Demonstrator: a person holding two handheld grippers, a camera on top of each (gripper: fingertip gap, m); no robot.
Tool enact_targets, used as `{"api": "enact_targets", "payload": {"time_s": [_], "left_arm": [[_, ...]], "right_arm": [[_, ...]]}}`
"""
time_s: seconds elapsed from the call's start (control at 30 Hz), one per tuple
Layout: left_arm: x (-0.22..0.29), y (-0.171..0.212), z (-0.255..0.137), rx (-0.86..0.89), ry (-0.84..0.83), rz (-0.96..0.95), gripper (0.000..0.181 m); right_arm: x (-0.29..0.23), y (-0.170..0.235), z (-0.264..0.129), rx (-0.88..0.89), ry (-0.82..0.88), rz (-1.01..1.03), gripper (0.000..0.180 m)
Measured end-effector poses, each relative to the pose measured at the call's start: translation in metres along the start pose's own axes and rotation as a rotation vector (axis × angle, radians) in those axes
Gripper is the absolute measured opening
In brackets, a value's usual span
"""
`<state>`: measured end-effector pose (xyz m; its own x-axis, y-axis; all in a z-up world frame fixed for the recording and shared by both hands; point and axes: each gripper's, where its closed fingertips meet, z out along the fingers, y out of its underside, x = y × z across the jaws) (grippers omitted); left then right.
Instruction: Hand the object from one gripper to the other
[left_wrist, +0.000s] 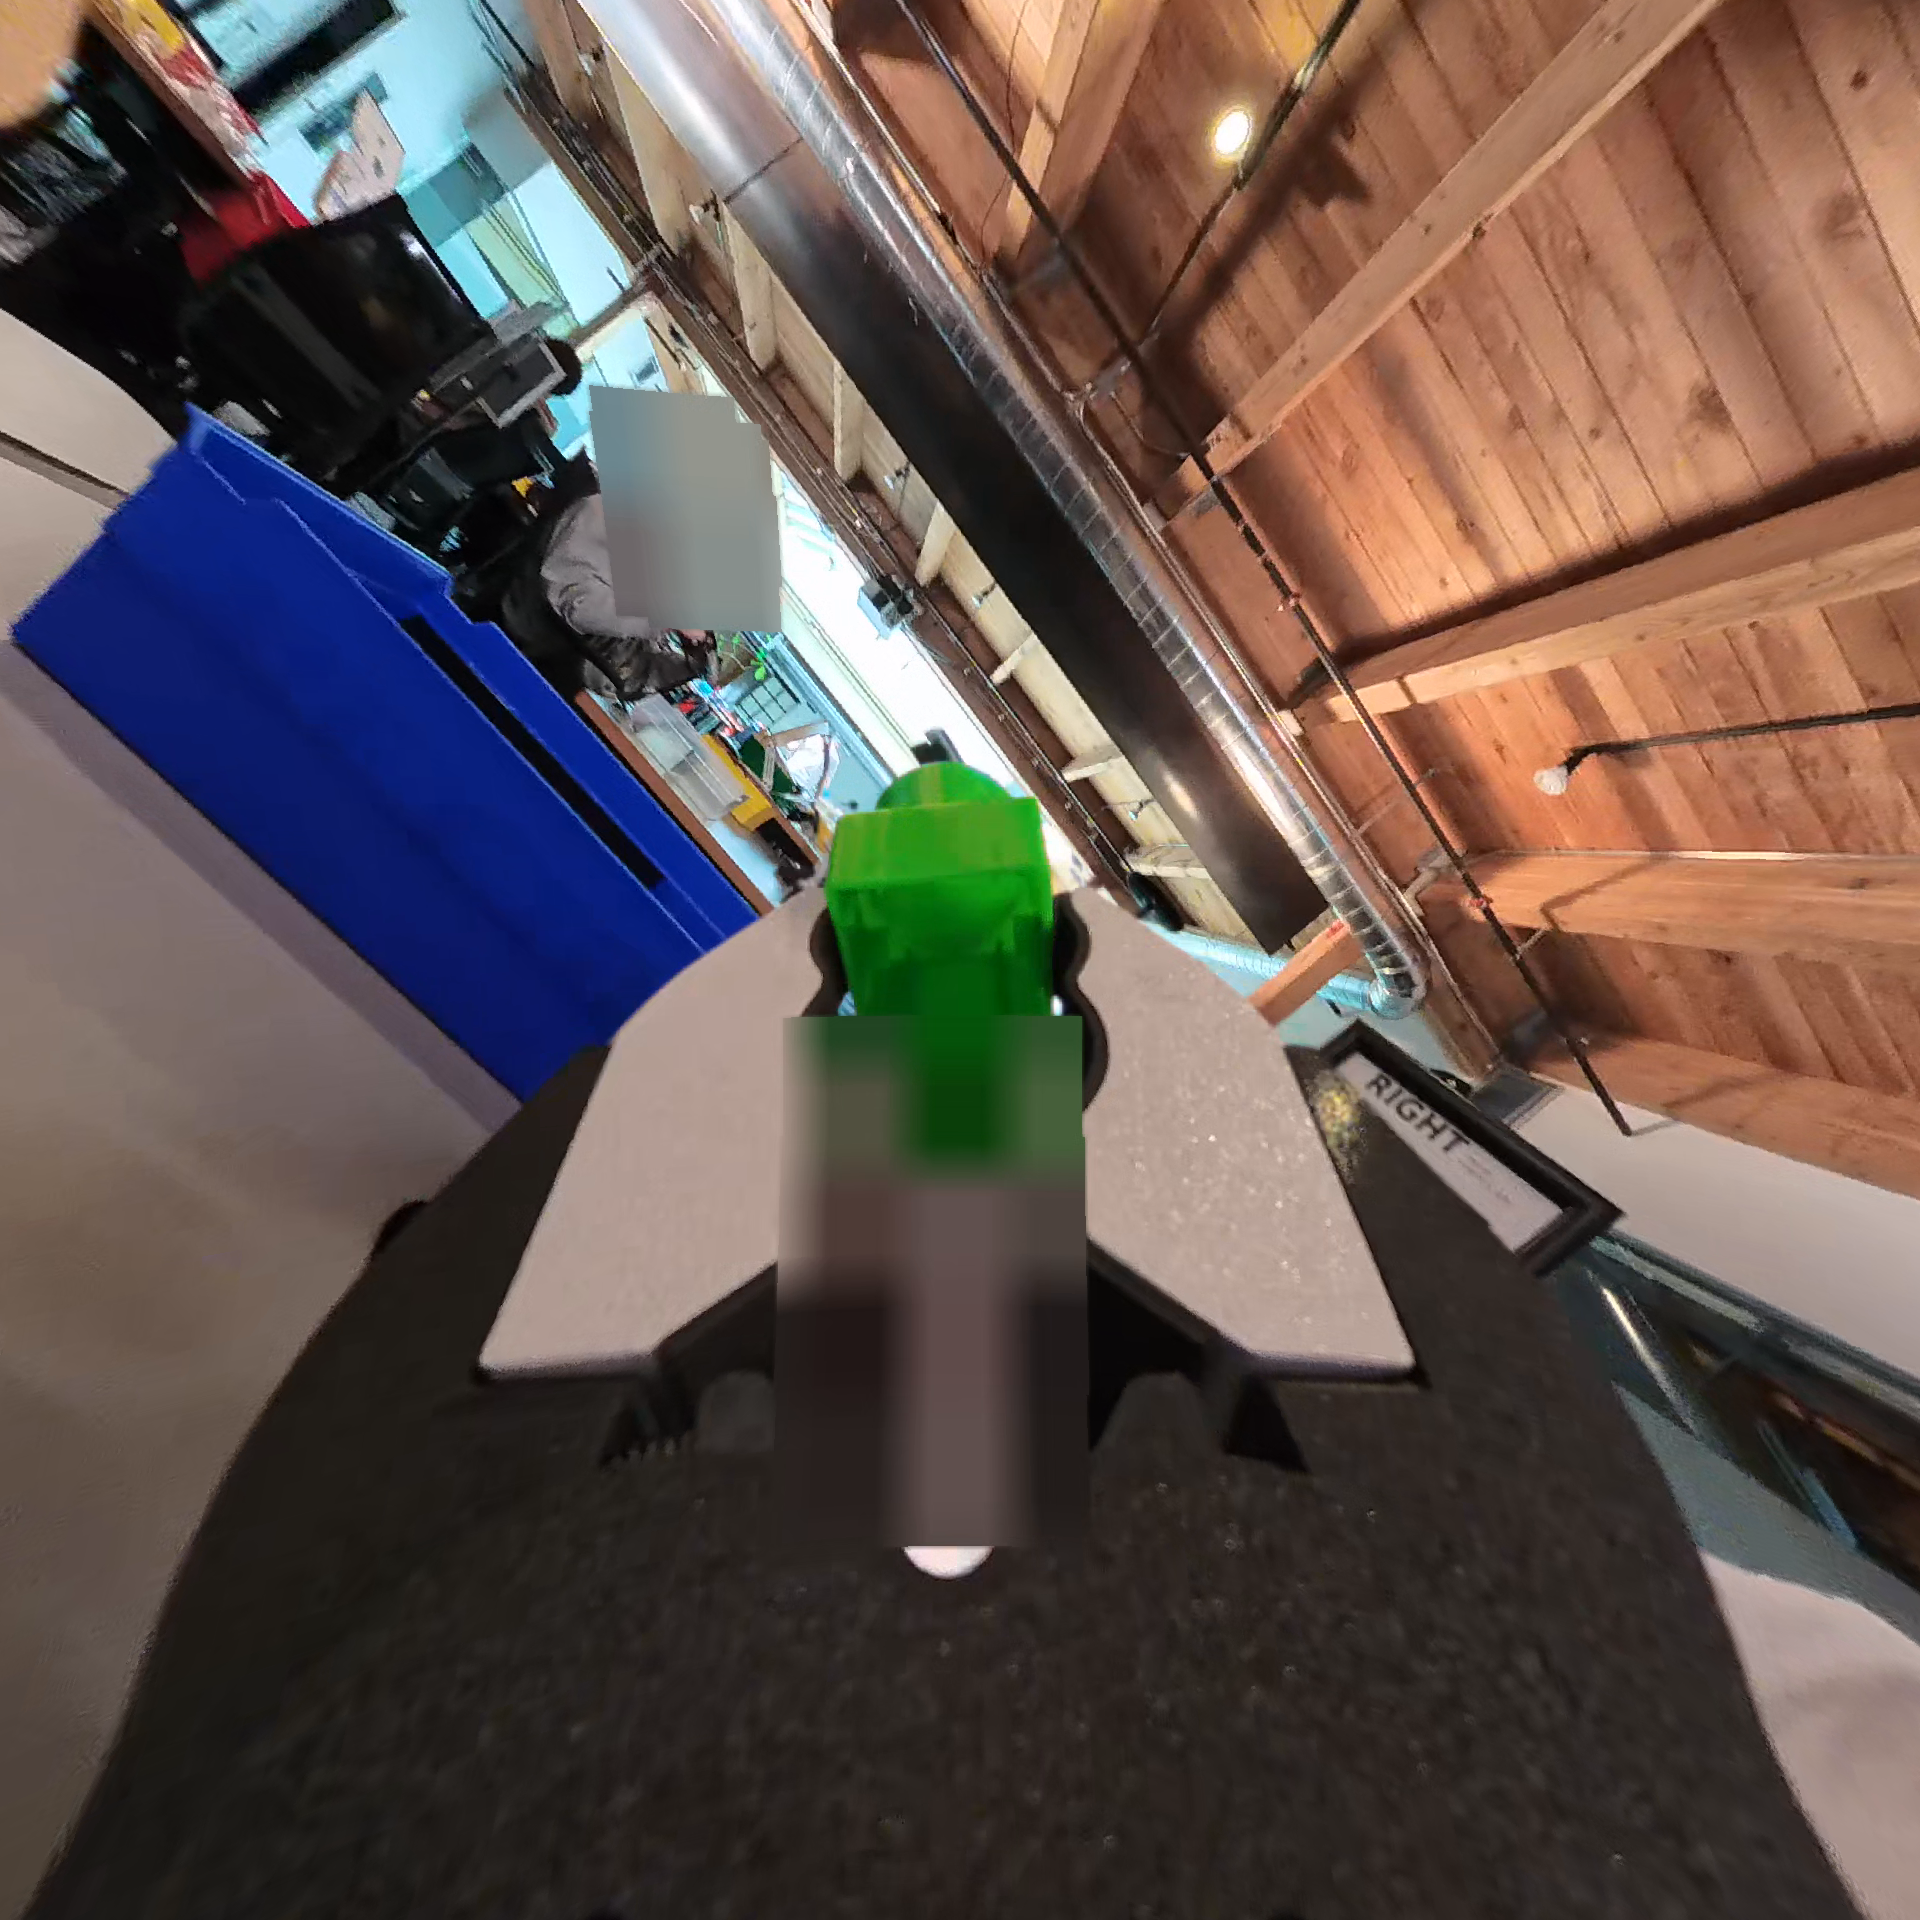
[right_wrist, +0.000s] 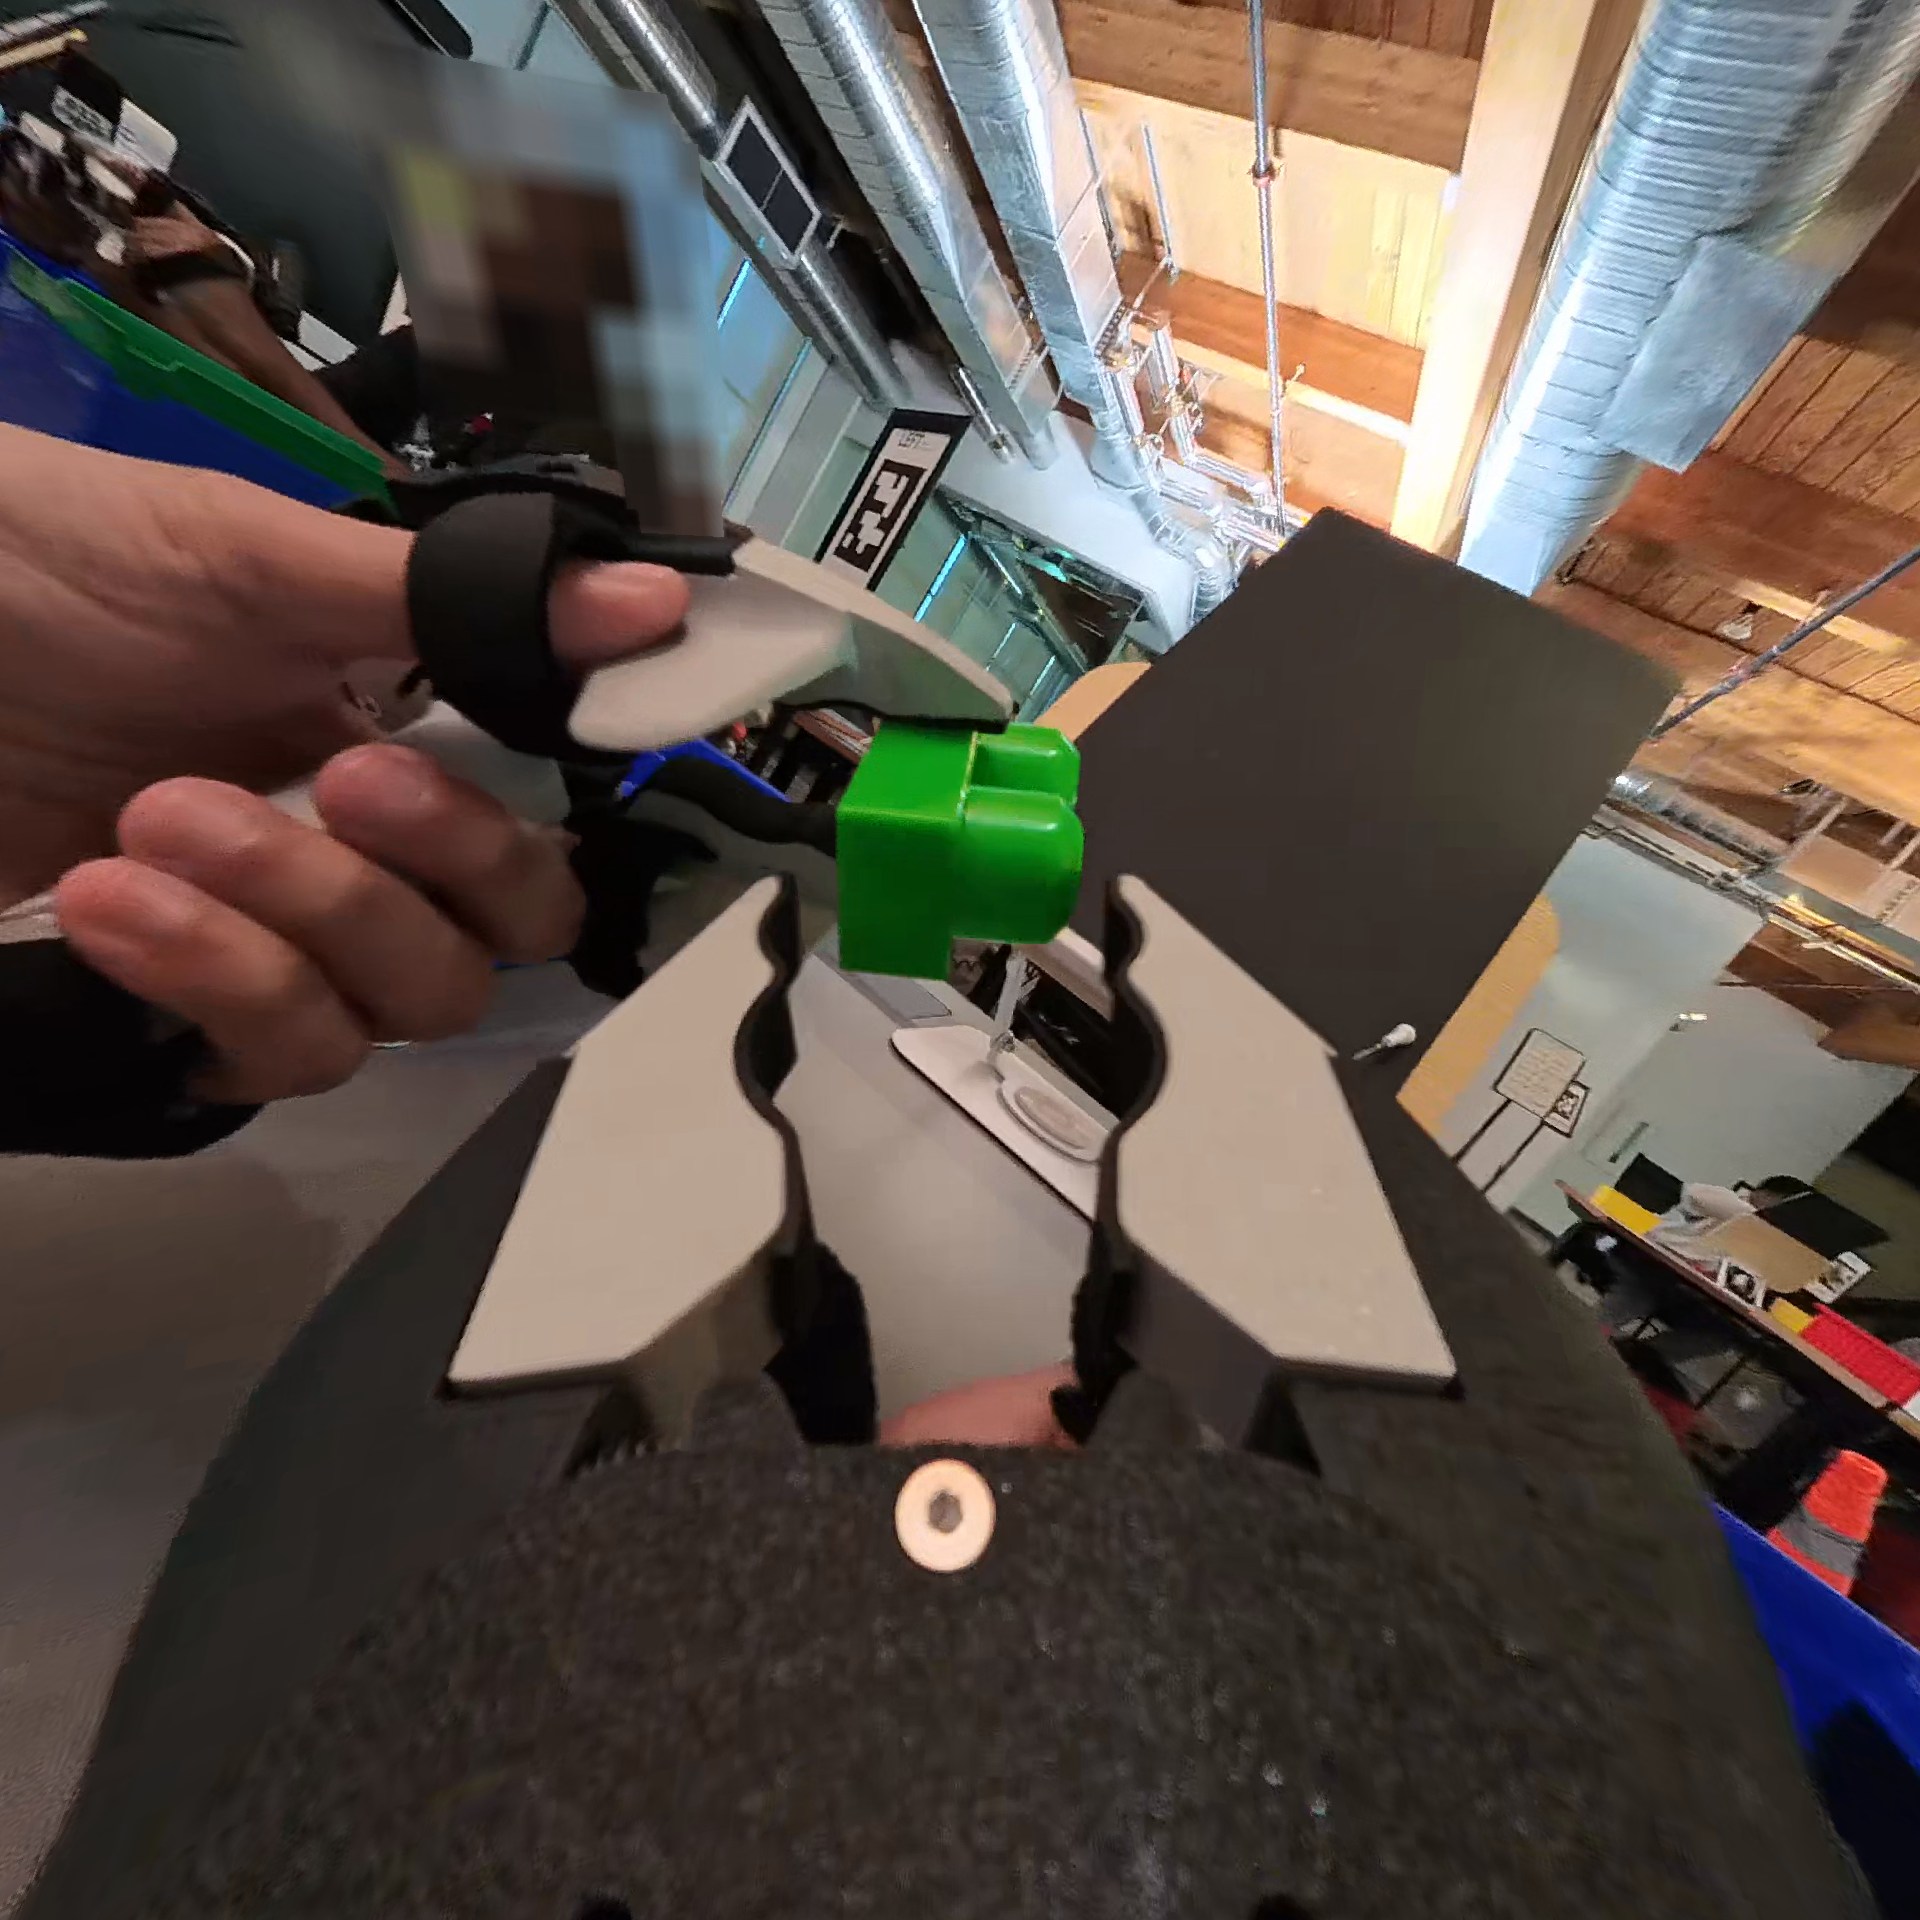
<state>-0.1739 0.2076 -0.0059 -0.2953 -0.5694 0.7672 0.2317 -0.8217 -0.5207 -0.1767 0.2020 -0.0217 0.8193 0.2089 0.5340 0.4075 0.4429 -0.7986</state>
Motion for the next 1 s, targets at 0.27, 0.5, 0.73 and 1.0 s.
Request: {"api": "enact_targets", "payload": {"time_s": [0.27,0.5,0.73,1.0], "left_arm": [[0.005,-0.008,-0.012,-0.044,-0.079,0.234,0.062],[0.025,0.009,-0.085,-0.073,-0.367,0.676,0.086],[0.040,0.039,-0.121,-0.094,-0.694,1.324,0.070],[0.014,0.062,-0.131,-0.224,-0.789,1.134,0.064]], "right_arm": [[0.015,-0.008,-0.005,0.017,0.029,-0.068,0.044],[0.128,-0.047,0.000,0.073,0.229,-0.040,0.045],[0.285,0.019,-0.004,-0.174,0.360,0.328,0.044],[0.255,0.227,-0.043,-0.794,0.201,0.605,0.045]]}}
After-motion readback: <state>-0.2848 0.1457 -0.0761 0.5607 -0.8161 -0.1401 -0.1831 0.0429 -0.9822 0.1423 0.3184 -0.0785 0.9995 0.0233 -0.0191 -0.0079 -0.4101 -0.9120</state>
